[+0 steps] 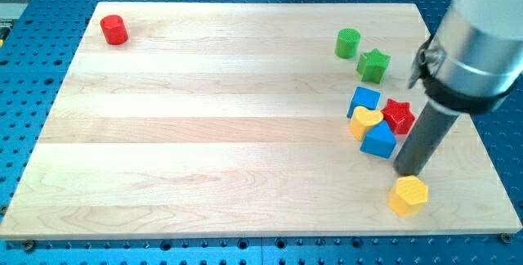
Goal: Push the blue triangle diagonal to the green circle
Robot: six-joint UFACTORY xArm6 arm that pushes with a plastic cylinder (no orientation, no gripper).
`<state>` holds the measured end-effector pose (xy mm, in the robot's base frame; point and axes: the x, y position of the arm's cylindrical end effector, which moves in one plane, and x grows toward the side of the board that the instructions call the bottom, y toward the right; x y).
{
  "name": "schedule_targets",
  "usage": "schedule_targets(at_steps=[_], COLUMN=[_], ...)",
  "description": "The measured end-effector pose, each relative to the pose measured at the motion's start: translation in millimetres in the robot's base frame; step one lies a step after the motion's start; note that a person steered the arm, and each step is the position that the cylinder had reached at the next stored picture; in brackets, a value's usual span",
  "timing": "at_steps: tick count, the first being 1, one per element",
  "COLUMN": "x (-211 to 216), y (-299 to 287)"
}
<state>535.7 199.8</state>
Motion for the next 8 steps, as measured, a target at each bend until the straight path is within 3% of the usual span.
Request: schedule_targets(at_steps=[1,2,3,4,5,7,8], x=[-24.3,-26.7,-9.6,-26.5,-75.9,-84.6,-69.5], y=[-21.0,-114.7,-91.4,-154.8,-211.9,-220.9,-225.4])
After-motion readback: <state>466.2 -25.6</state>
